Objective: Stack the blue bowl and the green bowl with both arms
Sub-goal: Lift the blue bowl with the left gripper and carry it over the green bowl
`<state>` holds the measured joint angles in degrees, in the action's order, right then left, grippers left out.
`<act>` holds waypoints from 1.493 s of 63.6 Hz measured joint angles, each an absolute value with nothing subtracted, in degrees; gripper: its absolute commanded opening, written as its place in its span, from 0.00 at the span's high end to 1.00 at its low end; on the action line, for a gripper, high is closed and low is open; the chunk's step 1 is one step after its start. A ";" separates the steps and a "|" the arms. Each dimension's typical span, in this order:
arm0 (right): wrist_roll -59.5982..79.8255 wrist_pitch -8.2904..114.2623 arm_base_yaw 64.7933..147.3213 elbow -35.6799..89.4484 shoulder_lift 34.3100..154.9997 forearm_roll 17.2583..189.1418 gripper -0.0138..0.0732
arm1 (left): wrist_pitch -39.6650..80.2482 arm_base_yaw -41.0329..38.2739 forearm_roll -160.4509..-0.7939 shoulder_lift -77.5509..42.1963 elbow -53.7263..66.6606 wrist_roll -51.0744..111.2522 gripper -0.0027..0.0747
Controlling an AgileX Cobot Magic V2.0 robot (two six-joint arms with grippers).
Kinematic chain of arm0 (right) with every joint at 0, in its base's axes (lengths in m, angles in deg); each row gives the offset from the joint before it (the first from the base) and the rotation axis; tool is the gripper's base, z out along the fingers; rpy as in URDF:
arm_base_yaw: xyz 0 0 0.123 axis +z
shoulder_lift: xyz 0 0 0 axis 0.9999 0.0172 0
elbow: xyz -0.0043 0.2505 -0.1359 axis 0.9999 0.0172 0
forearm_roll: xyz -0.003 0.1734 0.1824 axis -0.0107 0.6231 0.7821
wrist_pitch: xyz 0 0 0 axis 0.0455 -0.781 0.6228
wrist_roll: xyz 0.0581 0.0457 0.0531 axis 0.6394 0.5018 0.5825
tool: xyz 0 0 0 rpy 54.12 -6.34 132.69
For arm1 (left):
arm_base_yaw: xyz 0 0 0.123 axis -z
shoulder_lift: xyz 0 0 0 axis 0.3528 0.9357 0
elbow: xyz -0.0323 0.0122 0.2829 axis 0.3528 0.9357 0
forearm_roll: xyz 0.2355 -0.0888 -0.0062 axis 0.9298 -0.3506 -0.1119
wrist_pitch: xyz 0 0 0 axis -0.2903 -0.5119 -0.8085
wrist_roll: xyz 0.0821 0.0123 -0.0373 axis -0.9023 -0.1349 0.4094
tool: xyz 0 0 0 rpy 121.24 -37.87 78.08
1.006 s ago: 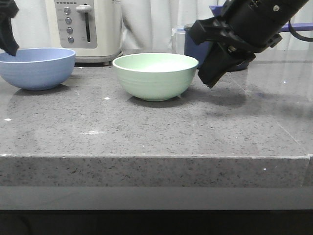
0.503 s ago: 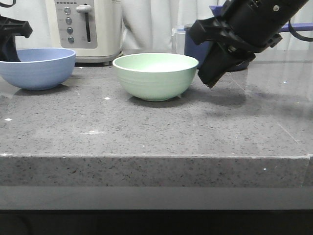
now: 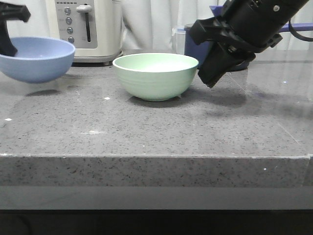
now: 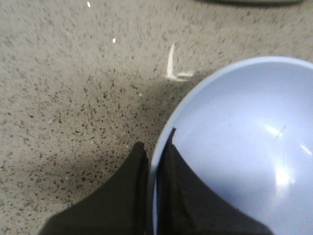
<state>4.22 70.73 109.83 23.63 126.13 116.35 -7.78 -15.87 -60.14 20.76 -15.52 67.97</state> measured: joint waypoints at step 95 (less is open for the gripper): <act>4.22 70.73 109.83 23.63 126.13 116.44 0.92 | -3.19 8.60 -63.66 24.49 -23.15 67.88 0.99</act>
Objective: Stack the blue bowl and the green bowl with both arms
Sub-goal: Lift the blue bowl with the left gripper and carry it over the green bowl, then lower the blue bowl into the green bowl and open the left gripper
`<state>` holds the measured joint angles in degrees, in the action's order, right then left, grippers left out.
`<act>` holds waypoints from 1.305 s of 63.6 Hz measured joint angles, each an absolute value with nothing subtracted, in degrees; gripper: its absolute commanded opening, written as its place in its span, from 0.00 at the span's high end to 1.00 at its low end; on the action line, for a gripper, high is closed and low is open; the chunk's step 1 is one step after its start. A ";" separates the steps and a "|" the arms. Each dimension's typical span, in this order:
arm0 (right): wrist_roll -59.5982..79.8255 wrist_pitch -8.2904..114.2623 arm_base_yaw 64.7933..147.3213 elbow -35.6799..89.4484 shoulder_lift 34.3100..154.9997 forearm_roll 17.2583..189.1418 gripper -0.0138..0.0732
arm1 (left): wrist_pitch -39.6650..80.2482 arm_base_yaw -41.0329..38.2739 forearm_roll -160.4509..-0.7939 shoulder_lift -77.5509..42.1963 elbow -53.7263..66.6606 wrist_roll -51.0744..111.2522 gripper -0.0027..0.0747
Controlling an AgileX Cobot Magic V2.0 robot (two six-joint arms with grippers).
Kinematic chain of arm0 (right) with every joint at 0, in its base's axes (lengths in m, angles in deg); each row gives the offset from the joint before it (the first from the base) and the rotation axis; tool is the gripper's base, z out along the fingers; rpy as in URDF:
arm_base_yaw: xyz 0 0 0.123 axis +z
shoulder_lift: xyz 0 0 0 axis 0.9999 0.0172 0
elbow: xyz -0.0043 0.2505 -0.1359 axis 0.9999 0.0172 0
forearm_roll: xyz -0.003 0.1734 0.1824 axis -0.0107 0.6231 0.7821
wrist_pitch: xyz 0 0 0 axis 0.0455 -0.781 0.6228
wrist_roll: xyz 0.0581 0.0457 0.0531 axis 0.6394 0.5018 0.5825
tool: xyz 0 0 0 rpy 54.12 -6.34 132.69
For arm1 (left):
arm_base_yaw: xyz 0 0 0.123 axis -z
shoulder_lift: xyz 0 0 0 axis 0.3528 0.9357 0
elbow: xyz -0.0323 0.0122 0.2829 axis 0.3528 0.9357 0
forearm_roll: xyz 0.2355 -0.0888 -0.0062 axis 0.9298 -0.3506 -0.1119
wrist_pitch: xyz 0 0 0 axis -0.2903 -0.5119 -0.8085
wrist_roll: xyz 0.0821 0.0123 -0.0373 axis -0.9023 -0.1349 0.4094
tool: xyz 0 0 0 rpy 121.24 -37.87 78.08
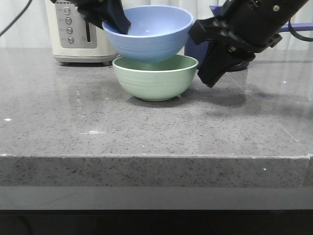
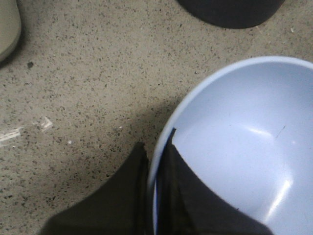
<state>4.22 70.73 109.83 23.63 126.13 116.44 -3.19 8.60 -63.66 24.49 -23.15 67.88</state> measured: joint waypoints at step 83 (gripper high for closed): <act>4.22 70.73 109.83 23.63 126.13 116.44 0.92 | -4.17 8.60 -65.89 25.84 -23.15 67.88 0.91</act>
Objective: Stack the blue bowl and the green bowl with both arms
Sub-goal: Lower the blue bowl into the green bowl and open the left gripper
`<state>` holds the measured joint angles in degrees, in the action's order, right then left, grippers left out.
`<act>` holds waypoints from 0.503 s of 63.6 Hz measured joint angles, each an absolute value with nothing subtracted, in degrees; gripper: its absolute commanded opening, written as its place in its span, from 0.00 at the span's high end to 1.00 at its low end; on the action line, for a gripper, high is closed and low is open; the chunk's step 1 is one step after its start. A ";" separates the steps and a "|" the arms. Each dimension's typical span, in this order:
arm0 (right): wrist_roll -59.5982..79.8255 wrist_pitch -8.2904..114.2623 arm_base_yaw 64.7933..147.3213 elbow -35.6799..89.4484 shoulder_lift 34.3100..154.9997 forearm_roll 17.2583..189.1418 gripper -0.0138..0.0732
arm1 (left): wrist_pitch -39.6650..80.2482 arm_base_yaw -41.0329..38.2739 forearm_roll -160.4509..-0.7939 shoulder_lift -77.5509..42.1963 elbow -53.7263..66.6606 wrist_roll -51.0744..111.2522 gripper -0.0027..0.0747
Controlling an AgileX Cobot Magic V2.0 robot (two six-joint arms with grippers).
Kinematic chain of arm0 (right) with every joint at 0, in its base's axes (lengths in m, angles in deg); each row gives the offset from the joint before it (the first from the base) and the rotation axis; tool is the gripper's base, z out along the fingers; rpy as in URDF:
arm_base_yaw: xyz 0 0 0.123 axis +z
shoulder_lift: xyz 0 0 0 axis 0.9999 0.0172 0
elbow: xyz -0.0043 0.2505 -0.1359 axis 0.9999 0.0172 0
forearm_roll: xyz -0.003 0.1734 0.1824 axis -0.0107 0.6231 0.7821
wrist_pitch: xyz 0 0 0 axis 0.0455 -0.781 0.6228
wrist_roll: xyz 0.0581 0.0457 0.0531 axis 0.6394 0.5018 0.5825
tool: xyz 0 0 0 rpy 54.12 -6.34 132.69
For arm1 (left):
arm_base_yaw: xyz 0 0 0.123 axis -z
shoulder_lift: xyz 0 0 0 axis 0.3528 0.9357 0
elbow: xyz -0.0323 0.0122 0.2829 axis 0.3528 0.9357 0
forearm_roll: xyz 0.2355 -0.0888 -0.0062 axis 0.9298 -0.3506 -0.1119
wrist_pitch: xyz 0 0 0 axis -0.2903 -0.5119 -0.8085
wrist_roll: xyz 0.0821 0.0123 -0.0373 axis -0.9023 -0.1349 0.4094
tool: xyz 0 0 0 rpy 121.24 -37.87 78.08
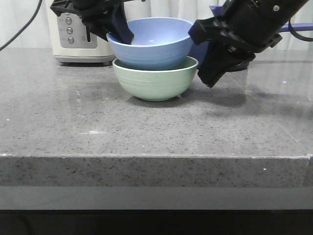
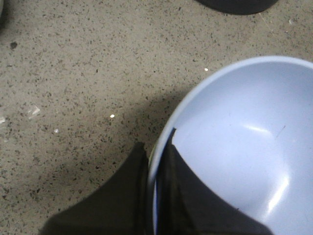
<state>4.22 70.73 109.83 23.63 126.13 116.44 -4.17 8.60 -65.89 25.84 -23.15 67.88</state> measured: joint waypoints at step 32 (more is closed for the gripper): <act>4.22 70.73 109.83 23.63 126.13 116.44 0.92 | -4.31 8.60 -69.07 25.84 -23.24 65.82 0.45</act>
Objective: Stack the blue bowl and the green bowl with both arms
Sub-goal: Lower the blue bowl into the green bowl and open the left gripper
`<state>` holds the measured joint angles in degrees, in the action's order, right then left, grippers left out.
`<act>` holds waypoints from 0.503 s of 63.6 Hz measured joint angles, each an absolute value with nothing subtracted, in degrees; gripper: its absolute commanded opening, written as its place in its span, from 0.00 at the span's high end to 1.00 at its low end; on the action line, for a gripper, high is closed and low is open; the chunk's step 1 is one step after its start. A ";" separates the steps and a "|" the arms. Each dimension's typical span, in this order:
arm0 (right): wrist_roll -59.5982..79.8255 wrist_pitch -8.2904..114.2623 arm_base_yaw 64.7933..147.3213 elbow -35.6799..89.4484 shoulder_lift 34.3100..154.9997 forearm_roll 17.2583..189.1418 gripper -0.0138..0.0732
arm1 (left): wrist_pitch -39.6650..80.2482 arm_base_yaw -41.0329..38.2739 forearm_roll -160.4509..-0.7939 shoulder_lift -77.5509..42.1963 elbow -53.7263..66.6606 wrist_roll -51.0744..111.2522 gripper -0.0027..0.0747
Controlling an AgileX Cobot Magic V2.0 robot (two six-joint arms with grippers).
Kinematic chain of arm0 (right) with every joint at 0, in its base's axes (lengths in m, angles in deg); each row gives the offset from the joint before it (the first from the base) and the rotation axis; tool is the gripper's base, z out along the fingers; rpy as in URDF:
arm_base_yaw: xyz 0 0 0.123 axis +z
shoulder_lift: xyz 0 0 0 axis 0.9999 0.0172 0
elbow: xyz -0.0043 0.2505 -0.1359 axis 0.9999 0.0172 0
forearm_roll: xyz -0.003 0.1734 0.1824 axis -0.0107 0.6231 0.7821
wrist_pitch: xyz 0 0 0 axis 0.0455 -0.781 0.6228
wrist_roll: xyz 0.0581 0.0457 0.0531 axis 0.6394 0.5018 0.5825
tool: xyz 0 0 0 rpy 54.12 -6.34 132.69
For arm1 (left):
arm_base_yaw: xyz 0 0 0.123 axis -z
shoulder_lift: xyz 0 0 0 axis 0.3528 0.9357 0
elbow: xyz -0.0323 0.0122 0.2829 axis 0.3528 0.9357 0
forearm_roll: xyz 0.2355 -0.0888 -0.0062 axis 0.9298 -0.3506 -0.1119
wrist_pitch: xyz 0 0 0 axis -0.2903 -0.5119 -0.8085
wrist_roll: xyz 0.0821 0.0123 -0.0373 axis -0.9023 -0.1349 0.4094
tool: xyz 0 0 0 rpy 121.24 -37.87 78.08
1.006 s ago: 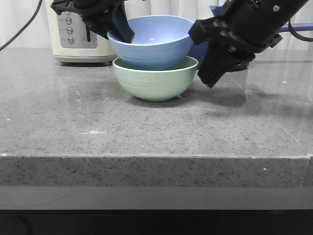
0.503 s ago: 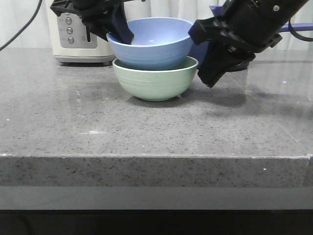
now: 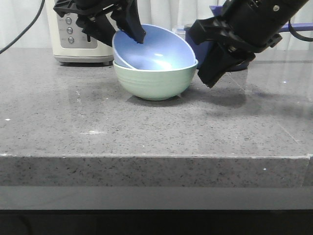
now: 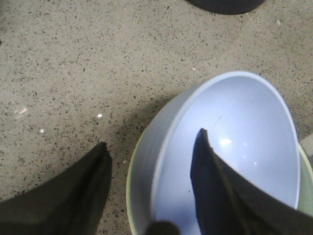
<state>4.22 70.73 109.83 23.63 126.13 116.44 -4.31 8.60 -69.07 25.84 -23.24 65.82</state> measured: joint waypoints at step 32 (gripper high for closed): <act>4.22 70.73 109.83 23.63 126.13 116.44 0.92 | -7.35 8.60 -63.11 15.19 -23.24 65.31 0.45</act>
